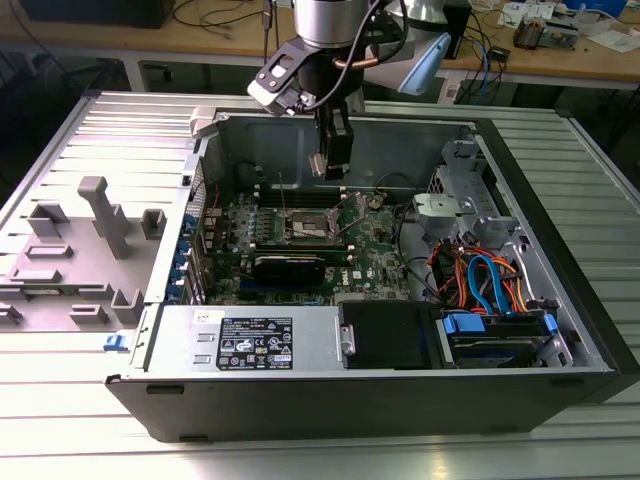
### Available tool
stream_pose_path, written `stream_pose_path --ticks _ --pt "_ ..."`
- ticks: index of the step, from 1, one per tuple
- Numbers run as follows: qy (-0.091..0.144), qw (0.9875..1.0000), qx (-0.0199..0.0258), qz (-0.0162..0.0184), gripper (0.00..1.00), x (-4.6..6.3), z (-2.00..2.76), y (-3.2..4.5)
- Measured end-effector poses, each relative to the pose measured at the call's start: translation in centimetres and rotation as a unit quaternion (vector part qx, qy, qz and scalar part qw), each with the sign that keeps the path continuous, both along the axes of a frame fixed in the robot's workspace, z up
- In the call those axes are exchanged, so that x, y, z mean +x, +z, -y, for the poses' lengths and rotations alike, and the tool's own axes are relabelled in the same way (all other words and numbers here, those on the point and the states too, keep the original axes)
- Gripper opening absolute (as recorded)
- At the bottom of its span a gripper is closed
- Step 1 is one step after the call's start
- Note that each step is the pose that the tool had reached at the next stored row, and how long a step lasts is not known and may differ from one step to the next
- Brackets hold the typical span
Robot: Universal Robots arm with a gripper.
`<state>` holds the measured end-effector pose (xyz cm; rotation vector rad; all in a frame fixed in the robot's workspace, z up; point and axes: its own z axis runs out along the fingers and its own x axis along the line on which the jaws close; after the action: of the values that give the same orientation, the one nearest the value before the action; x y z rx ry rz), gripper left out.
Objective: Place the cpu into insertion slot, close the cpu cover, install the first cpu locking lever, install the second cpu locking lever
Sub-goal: 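Place the cpu into insertion slot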
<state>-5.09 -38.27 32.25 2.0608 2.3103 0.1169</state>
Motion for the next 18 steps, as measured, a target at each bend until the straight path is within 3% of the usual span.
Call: stream_pose_path --ticks 18 --pt "-0.006 1.0000 0.0000 -0.0005 0.55 0.00 0.08 -0.49"
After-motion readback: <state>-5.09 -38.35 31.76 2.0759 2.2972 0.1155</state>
